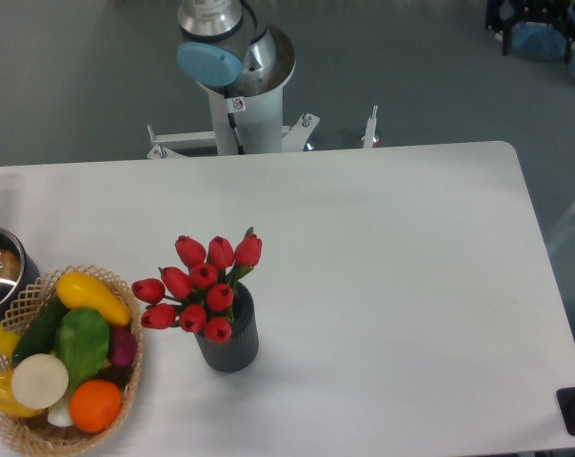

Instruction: Pick up the flowers from the vase

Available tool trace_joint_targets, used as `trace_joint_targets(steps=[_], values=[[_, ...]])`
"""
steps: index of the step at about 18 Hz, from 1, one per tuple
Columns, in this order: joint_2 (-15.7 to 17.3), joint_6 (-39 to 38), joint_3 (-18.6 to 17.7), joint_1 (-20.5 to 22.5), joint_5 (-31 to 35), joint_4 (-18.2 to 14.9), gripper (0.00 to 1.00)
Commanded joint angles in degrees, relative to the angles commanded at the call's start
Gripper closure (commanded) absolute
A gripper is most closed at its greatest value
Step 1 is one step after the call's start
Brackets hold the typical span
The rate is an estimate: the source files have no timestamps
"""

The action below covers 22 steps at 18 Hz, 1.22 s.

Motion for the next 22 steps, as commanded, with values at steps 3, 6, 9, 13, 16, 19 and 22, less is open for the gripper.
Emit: trace_joint_targets(steps=[3,6,9,13,16,19,22], values=[[-0.1,-0.3,-0.1,-0.1,-0.5,0.1,0.0],[-0.1,-0.6,-0.1,-0.3,-0.8,0.1,0.0],[-0.1,-0.7,-0.4,-0.6,-0.9,0.1,0.0],[-0.6,-0.9,-1.1,-0.4,-6.2,0.1,0.0],[-1.1,-5.4,-2.3,-1.2,-9.2,0.2,0.0],[-1.8,-9.7,-3.4,-4.2,-14.1,0.3,0.0],[-2.0,-14.7,-3.7,-6.9,-16.4,0.4,0.0]])
